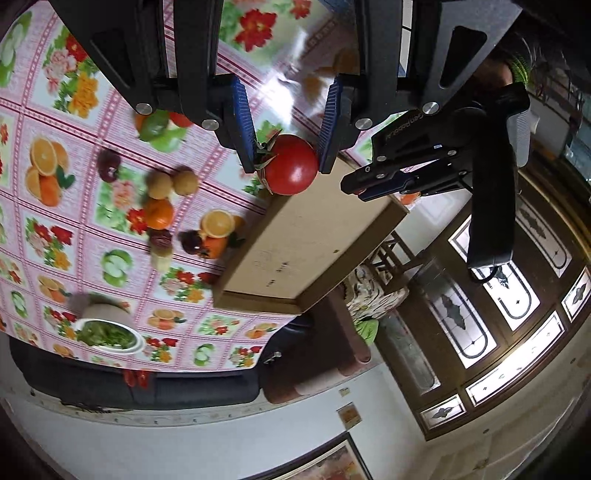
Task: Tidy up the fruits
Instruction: 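Carry the red date with the left gripper while the right gripper carries the tomato to the tray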
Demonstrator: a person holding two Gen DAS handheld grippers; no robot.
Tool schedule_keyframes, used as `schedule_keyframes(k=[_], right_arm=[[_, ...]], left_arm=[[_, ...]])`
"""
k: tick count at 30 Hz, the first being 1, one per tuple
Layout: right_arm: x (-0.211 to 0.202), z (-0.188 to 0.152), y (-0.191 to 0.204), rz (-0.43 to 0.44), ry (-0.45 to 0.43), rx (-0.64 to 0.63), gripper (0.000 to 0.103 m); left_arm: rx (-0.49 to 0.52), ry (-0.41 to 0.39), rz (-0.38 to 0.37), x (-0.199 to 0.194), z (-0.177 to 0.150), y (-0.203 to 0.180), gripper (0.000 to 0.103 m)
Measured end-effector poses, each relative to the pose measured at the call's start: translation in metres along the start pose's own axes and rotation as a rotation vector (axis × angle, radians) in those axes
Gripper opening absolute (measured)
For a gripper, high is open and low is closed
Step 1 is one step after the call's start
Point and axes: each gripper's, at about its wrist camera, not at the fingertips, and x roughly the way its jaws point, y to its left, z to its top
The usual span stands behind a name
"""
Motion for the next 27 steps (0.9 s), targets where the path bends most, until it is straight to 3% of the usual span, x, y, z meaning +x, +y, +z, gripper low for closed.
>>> schedule_keyframes(k=[13,27], right_arm=[[0.045,0.011,0.024,0.051,0.071,-0.031,0.033],[0.115,0.031,0.050,0.060,0.166,-0.068,0.033]], left_arm=[[-0.109,0.019,0.055,0.012,0.006,0.059,0.017],[-0.143,0.047,0.068,0.045,0.025,0.089,0.017]])
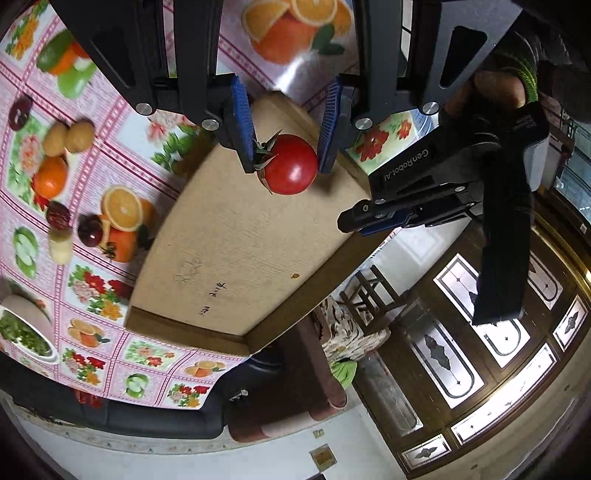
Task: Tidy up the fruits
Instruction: 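Carry the red date with the left gripper while the right gripper carries the tomato to the tray, then open both grippers to drop the date and tomato into the cardboard tray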
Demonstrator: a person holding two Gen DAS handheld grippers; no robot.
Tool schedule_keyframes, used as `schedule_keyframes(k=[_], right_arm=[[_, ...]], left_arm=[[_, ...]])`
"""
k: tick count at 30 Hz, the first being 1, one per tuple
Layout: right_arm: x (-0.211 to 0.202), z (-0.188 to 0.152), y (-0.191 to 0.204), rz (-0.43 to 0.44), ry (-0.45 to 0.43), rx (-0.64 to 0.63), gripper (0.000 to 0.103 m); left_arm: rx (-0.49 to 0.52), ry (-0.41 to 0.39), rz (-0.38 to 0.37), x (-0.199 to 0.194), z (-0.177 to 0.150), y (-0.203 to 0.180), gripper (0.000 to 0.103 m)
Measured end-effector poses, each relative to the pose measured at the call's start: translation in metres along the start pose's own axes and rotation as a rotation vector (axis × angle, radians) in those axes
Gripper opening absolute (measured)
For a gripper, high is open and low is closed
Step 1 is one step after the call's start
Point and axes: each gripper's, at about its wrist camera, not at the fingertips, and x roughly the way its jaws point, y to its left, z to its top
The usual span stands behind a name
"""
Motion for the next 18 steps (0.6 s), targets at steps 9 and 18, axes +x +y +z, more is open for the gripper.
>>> schedule_keyframes(k=[9,18], right_arm=[[0.042,0.012,0.009,-0.016,0.096,-0.048,0.033],[0.071,0.011,0.015,-0.060,0.214,-0.123,0.033]], left_arm=[[-0.004,0.070,0.013,0.031,0.012,0.007,0.018],[0.031,0.109,0.049,0.045,0.010,0.000,0.018]])
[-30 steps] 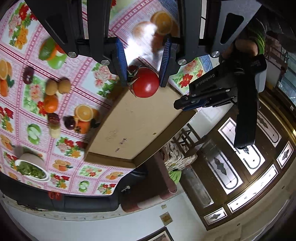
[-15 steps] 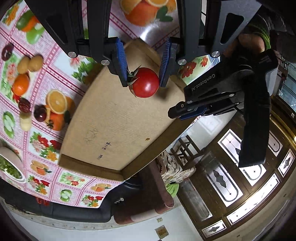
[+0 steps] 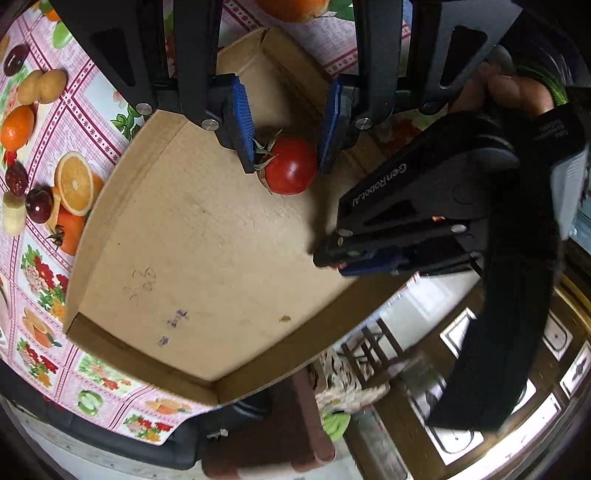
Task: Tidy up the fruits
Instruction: 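Open both grippers to drop the date and tomato into the cardboard tray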
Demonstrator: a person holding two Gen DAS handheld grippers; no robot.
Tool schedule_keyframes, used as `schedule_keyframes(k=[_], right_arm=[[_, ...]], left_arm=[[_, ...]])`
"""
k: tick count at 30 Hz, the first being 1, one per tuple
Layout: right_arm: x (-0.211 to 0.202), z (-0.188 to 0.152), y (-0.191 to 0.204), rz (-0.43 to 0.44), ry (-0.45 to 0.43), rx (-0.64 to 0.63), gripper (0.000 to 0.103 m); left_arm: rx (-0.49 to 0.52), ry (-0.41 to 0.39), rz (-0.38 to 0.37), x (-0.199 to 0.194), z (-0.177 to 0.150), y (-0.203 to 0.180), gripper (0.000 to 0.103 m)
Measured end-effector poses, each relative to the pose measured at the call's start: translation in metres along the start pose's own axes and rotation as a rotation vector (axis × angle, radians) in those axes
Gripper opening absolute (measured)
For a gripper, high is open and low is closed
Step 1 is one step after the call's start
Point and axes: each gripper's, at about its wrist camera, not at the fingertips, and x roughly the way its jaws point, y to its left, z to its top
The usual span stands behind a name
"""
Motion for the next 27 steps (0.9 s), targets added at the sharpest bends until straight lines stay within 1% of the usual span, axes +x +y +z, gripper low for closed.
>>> schedule_keyframes(k=[3,4,5,6,7,8,11,13,15,16,20,23,27], right_arm=[[0.001,-0.003,0.001,-0.006,0.004,-0.014,0.034],[0.000,-0.003,0.001,-0.004,0.005,-0.012,0.036],[-0.001,-0.005,0.001,0.001,0.007,-0.016,0.038],[-0.002,-0.006,0.002,0.003,0.002,-0.022,0.037],[-0.005,-0.009,0.003,-0.004,-0.008,-0.024,0.038],[-0.008,-0.012,0.003,-0.014,-0.014,-0.021,0.042],[-0.020,-0.018,-0.003,0.000,-0.034,-0.007,0.049],[-0.028,-0.023,-0.004,0.012,-0.054,-0.003,0.049],[-0.040,-0.030,-0.004,0.018,-0.075,-0.001,0.049],[-0.044,-0.033,-0.006,0.025,-0.087,-0.001,0.049],[-0.066,-0.050,-0.008,0.040,-0.131,0.024,0.051],[-0.082,-0.059,-0.016,0.051,-0.174,0.061,0.051],[-0.106,-0.079,-0.034,0.027,-0.234,0.130,0.051]], left_arm=[[0.001,-0.007,0.013,0.000,-0.001,-0.001,0.018],[0.002,-0.008,0.019,-0.001,-0.001,-0.002,0.019],[0.000,-0.007,0.020,-0.002,-0.002,-0.002,0.025],[-0.007,-0.003,0.018,-0.002,-0.003,-0.002,0.034],[-0.015,-0.002,0.014,-0.003,-0.003,-0.001,0.037],[-0.023,-0.006,0.012,-0.005,-0.004,0.000,0.039],[-0.049,-0.018,0.012,-0.012,-0.005,0.005,0.039],[-0.060,-0.030,0.016,-0.018,-0.005,0.005,0.039],[-0.069,-0.046,0.016,-0.025,-0.007,0.006,0.046],[-0.073,-0.052,0.017,-0.028,-0.007,0.006,0.047],[-0.085,-0.077,0.020,-0.042,-0.011,0.002,0.047],[-0.080,-0.088,0.028,-0.049,-0.013,-0.005,0.047],[-0.066,-0.098,0.016,-0.058,-0.017,-0.017,0.047]])
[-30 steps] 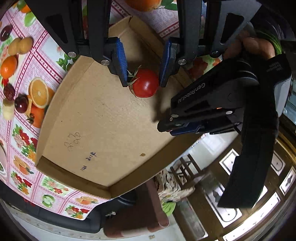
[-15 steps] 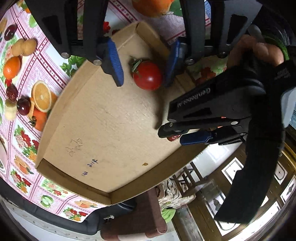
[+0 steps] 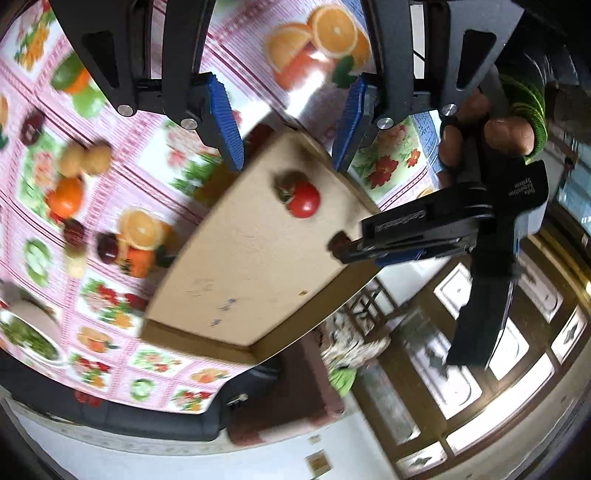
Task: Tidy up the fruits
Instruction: 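Open both grippers to drop the date and tomato into the cardboard tray, then move the left gripper to the large tomato while the right gripper grasps a dark plum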
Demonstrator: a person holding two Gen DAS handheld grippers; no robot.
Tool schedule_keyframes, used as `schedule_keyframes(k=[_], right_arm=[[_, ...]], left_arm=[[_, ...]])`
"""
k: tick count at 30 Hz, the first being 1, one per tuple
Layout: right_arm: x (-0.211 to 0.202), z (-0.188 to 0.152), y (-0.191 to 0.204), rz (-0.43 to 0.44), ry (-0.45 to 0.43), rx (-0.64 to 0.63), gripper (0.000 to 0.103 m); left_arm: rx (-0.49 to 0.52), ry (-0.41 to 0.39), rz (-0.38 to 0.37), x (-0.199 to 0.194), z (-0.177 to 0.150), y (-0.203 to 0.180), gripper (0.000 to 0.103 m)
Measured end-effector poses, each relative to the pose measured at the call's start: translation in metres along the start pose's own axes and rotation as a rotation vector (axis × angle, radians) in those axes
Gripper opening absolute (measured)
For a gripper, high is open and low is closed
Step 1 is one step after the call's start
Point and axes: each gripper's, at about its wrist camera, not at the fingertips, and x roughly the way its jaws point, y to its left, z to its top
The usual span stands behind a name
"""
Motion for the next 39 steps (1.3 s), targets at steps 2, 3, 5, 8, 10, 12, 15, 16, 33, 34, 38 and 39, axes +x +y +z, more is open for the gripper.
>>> schedule_keyframes(k=[2,3,5,8,10,12,15,16,33,34,38,39], right_arm=[[-0.009,-0.004,-0.008,-0.025,-0.024,0.032,0.051],[-0.013,-0.005,-0.012,-0.034,-0.034,0.046,0.051],[-0.025,-0.011,-0.024,-0.052,-0.056,0.082,0.051],[-0.040,-0.019,-0.047,-0.087,-0.078,0.129,0.051],[-0.050,-0.024,-0.060,-0.107,-0.093,0.155,0.051],[-0.058,-0.028,-0.073,-0.136,-0.105,0.180,0.051],[-0.073,-0.036,-0.091,-0.174,-0.125,0.218,0.052],[-0.077,-0.038,-0.094,-0.183,-0.129,0.225,0.052],[-0.112,-0.073,-0.132,-0.290,-0.175,0.313,0.052],[-0.114,-0.076,-0.134,-0.294,-0.176,0.321,0.052],[-0.120,-0.082,-0.139,-0.296,-0.184,0.341,0.052],[-0.120,-0.082,-0.139,-0.297,-0.186,0.342,0.052]], left_arm=[[0.009,-0.006,-0.006,-0.004,0.000,-0.006,0.047],[0.012,-0.008,-0.008,-0.006,-0.001,-0.010,0.047],[0.023,-0.010,-0.020,-0.009,-0.002,-0.017,0.050],[0.036,-0.010,-0.032,-0.013,-0.004,-0.028,0.051],[0.045,-0.013,-0.035,-0.016,-0.005,-0.035,0.051],[0.057,-0.012,-0.045,-0.019,-0.007,-0.042,0.051],[0.075,-0.008,-0.063,-0.023,-0.010,-0.054,0.051],[0.079,-0.007,-0.069,-0.024,-0.011,-0.057,0.051],[0.235,0.045,-0.249,-0.045,-0.045,-0.138,0.051],[0.244,0.051,-0.255,-0.045,-0.048,-0.143,0.051],[0.280,0.073,-0.278,-0.045,-0.058,-0.159,0.051],[0.287,0.076,-0.282,-0.045,-0.060,-0.162,0.051]])
